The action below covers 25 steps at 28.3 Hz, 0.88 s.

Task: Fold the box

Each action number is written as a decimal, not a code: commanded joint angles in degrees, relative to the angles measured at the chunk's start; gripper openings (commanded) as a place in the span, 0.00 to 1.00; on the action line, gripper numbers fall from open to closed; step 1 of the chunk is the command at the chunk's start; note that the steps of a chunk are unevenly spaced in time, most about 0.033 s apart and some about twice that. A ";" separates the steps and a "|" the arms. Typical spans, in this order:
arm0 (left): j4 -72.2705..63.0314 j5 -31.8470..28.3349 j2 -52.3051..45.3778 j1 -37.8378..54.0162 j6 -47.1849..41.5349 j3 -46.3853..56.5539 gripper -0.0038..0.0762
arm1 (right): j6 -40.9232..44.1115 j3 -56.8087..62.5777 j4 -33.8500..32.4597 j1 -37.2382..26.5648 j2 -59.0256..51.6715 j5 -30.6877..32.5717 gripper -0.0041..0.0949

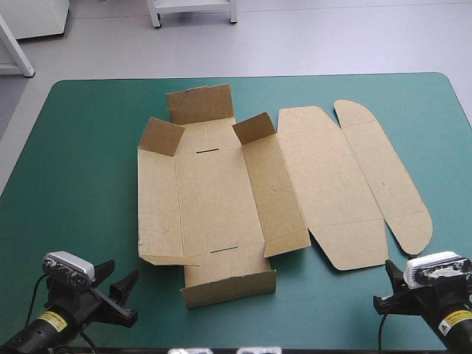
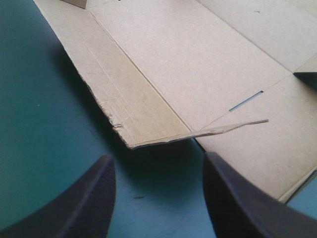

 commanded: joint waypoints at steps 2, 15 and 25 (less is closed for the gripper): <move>-1.38 -3.53 0.86 -0.40 -0.41 -1.41 0.53 | -0.26 -1.80 -0.21 -0.29 1.10 -3.68 0.46; -1.38 -3.16 0.96 -0.40 -2.90 -1.85 0.53 | -0.26 -2.21 -0.21 -0.29 1.10 -2.88 0.46; 3.27 -3.04 14.25 -0.40 -14.09 -13.26 0.59 | -0.33 -6.58 -1.05 -0.29 6.28 -2.22 0.48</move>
